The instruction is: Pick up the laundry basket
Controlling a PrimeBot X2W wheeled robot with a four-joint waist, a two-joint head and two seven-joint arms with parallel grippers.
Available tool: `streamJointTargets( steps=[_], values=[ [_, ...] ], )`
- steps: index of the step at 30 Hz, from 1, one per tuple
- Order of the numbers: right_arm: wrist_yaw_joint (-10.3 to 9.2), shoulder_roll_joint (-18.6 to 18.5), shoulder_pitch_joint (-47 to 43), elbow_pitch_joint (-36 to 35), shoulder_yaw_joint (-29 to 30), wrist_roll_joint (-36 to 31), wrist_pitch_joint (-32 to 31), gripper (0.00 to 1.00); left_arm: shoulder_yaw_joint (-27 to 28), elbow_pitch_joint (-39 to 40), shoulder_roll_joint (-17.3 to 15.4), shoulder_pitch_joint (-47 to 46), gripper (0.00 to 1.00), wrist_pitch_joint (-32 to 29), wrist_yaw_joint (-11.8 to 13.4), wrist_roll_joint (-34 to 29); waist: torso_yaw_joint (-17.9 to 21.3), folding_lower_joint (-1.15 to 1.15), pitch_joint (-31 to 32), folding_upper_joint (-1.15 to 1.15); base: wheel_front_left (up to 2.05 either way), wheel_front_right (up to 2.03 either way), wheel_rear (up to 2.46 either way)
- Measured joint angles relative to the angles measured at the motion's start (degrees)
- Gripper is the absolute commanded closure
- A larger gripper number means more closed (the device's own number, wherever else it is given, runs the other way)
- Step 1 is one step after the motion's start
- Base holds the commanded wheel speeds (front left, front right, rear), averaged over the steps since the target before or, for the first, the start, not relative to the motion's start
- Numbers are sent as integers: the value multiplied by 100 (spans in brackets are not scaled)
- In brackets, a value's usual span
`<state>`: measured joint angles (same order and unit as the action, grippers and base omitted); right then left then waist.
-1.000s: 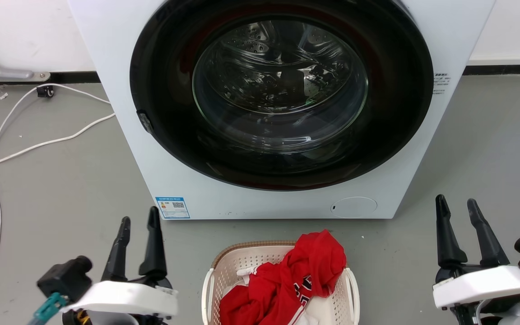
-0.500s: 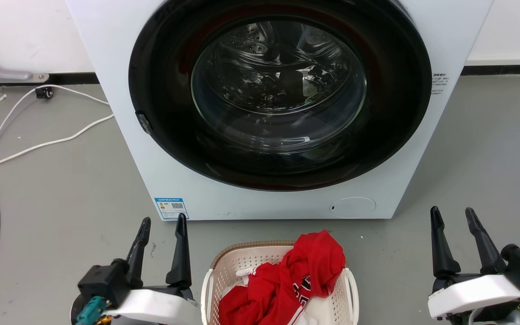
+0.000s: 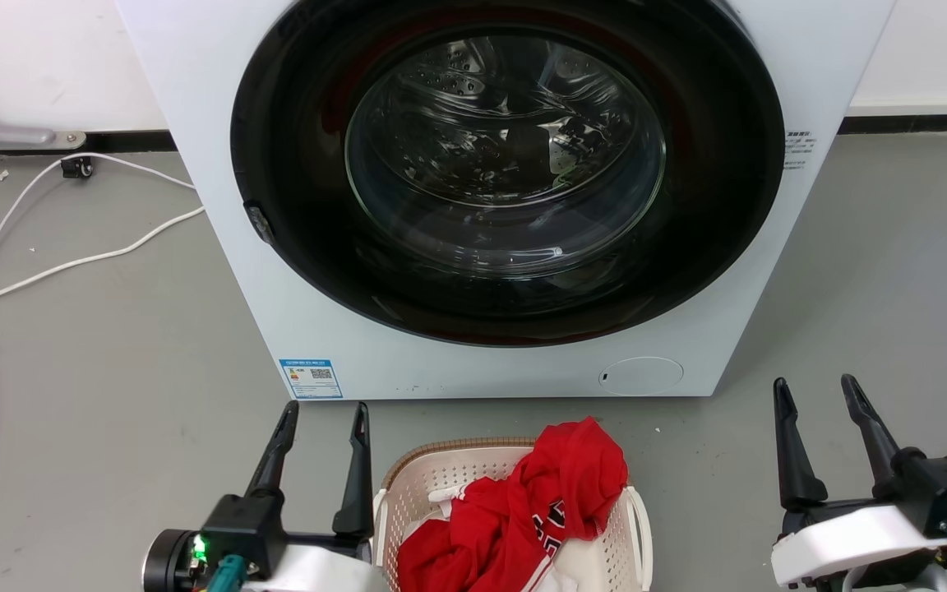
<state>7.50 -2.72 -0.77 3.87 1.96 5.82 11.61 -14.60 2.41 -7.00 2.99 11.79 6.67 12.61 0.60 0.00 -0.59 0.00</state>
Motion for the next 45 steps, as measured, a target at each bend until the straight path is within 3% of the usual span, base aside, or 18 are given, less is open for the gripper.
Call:
streamJointTargets(
  steps=[11,15,22,28,45],
  values=[
    [0,-1,-48,-92,-99,-439,143,0,-325,-122,-141,0,0,115,240,-376,-7,0,8,0,0,0,0],
    [0,-1,-68,-92,-88,-401,174,0,-172,-90,-19,38,0,159,129,-253,-5,0,2,0,0,0,0],
    [0,-2,-104,42,-33,-191,252,0,196,-98,209,176,0,235,-319,-245,10,0,-6,0,0,0,0],
    [0,-4,-121,172,-41,-296,309,0,389,-216,339,248,0,301,-577,-504,21,0,-4,0,0,0,0],
    [0,-4,-111,233,-55,-421,348,0,478,-375,405,251,0,326,-700,-805,2,0,2,0,0,0,0]
  ],
)
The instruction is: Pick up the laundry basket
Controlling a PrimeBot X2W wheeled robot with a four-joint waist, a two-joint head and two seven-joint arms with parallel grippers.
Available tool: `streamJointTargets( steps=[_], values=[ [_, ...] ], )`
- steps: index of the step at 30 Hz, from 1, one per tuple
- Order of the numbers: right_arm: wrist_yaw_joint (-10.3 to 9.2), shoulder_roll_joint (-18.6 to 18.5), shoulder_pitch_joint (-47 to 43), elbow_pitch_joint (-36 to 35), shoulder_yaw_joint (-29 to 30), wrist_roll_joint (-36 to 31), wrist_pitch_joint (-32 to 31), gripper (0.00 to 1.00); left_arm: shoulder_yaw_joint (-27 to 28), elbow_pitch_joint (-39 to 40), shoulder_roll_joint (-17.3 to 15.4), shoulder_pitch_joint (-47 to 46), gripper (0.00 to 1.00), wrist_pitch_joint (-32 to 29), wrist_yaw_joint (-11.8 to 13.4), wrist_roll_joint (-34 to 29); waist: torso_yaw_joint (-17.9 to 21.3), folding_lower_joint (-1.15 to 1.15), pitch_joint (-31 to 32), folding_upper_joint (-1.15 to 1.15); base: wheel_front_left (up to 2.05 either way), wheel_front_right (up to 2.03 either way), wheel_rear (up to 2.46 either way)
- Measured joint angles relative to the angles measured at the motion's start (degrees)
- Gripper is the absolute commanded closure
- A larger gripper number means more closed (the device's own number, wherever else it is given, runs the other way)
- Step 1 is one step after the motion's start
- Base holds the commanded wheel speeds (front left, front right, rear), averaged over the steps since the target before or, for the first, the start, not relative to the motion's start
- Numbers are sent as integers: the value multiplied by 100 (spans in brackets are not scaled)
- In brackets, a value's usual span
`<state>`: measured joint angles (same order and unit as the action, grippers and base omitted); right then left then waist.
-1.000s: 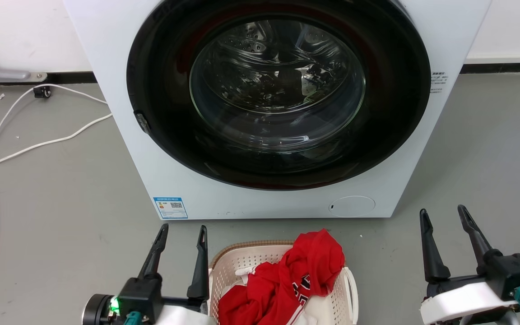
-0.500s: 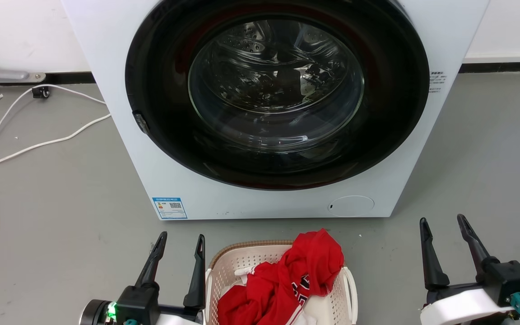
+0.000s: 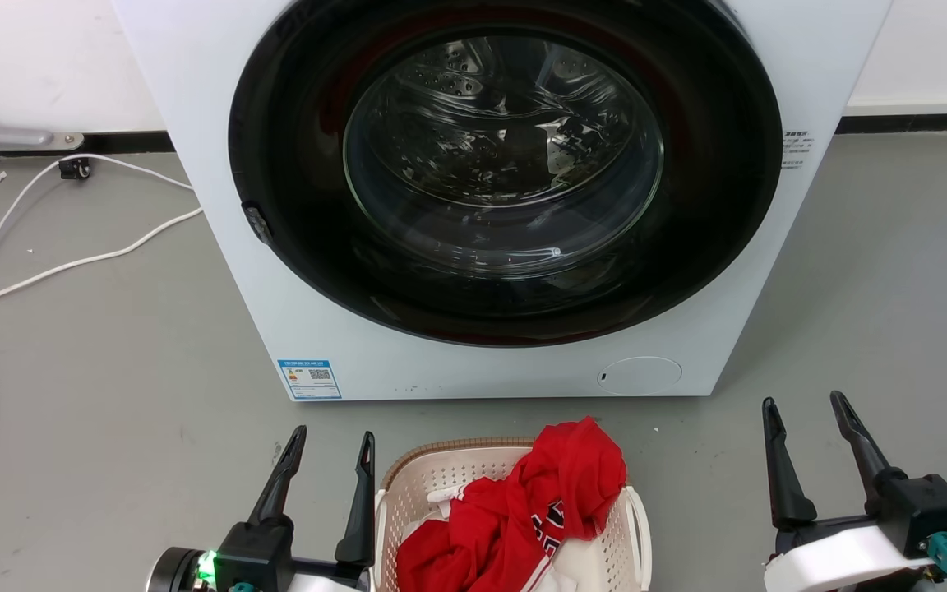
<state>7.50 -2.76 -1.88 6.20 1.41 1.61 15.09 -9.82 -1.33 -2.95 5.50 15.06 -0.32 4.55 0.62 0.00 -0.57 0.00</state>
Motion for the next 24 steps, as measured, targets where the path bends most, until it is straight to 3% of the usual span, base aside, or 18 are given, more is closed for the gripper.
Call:
streamJointTargets(
  steps=[24],
  values=[
    [0,0,4,-14,-16,0,0,0,-51,-31,3,-2,0,1,16,87,7,0,-101,0,0,0,0]
  ],
)
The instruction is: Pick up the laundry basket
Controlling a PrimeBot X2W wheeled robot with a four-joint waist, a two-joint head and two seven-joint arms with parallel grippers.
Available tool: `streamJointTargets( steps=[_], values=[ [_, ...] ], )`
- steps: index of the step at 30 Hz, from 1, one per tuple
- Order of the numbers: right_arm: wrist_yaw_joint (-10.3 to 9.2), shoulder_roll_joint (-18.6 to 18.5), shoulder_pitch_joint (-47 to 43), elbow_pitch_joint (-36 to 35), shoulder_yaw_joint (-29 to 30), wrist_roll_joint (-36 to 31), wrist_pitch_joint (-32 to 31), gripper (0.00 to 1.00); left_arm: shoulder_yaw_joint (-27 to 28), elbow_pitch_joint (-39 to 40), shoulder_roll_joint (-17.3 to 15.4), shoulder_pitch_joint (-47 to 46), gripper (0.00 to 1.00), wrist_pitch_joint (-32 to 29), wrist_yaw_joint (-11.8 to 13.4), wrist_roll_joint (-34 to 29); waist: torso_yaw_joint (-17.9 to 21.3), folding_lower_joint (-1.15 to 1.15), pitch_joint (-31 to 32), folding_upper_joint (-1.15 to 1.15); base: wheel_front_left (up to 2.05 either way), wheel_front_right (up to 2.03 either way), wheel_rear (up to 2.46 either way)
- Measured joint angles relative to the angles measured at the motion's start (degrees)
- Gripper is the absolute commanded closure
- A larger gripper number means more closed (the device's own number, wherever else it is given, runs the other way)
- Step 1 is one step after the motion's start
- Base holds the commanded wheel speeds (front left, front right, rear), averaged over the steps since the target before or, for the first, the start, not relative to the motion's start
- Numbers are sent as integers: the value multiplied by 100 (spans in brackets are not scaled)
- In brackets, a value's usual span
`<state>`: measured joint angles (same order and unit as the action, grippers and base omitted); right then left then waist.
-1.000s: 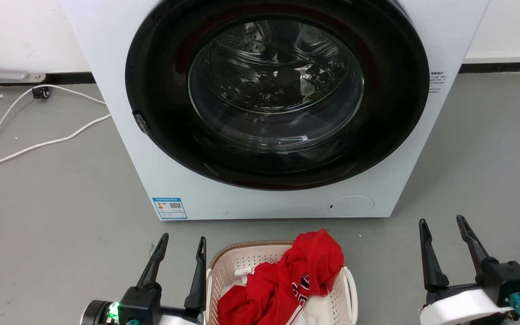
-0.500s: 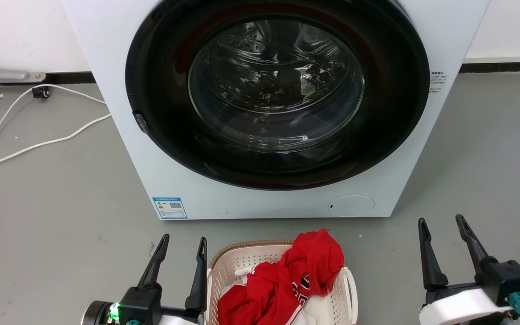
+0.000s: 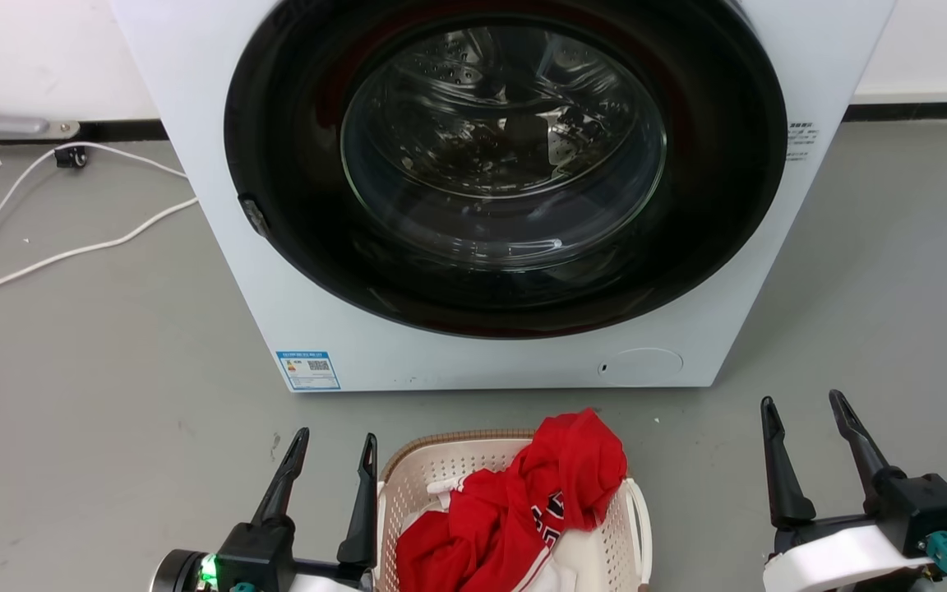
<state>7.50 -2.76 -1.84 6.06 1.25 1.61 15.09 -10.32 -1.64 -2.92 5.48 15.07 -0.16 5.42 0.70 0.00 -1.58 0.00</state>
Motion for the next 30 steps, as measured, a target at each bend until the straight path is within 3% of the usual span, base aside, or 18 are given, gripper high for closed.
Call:
streamJointTargets(
  steps=[10,17,24,30],
  values=[
    [0,-2,283,436,0,-83,-53,0,97,-325,1,-287,0,0,7,45,22,0,-530,0,0,0,0],
    [0,-4,877,966,-1,31,-320,0,293,-935,1,-903,0,1,-138,37,37,0,-1254,0,0,0,0],
    [0,-7,1673,1796,-130,183,-646,0,520,-1975,-82,-1745,0,0,-348,-20,64,1,-2081,0,0,0,0],
    [1,-7,2452,2778,-253,348,-999,0,506,-3523,-319,-2664,0,-1,-546,-5,108,1,-2715,0,0,0,0]
  ],
)
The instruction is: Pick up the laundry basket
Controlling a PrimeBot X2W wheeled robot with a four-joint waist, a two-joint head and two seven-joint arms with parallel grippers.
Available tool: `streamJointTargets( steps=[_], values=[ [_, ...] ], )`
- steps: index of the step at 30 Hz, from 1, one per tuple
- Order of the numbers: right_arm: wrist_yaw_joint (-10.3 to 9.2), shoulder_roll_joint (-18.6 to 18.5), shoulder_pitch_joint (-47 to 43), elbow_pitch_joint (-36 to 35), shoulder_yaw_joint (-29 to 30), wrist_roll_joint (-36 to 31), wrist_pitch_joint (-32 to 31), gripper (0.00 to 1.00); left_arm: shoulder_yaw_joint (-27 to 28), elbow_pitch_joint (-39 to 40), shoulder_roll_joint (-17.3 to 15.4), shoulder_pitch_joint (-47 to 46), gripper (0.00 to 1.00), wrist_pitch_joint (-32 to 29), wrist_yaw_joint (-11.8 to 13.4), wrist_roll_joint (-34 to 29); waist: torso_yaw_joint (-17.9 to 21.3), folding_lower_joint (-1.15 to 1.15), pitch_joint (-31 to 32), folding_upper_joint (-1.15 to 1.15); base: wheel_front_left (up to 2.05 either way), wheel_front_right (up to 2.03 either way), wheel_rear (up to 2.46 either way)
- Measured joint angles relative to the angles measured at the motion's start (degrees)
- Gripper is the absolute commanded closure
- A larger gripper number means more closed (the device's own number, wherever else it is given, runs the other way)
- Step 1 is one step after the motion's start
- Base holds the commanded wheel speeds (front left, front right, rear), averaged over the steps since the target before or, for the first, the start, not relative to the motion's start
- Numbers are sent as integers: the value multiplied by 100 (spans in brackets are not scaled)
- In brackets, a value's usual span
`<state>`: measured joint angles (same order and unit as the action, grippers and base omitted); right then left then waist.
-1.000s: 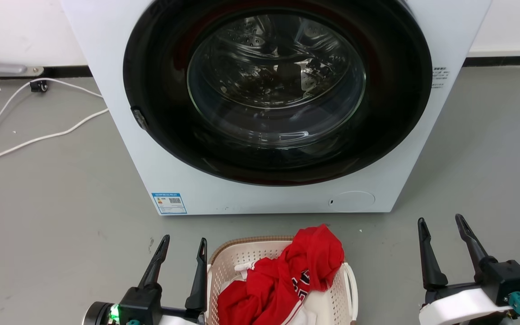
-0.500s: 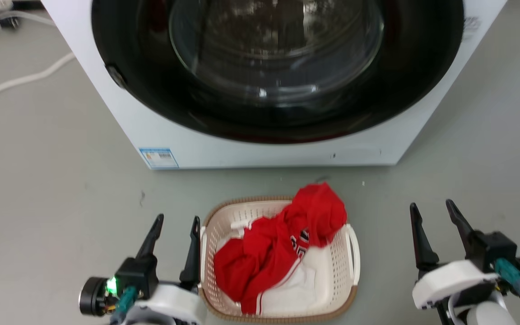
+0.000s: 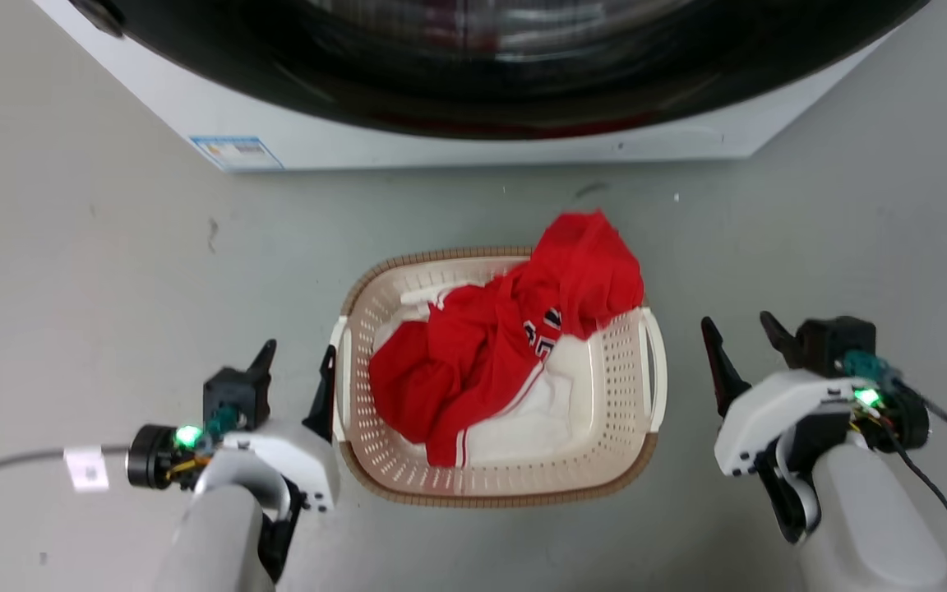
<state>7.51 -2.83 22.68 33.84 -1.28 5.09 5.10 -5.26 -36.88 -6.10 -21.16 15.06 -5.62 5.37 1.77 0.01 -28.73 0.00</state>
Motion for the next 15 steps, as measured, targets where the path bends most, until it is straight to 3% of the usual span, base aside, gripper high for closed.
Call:
streamJointTargets(
  steps=[1,7,15],
  values=[
    [-1,-4,391,553,-111,220,-229,0,-75,-773,-108,-548,0,-158,-88,80,22,0,-265,0,0,0,0],
    [-1,-2,1219,1537,-468,523,-628,0,-370,-1893,-279,-1540,0,-761,-171,245,55,0,-726,0,0,0,0],
    [-1,-2,2095,2601,-980,888,-1027,0,-1445,-2488,-348,-2275,0,-1607,-179,980,43,0,-1179,0,0,0,0]
  ],
)
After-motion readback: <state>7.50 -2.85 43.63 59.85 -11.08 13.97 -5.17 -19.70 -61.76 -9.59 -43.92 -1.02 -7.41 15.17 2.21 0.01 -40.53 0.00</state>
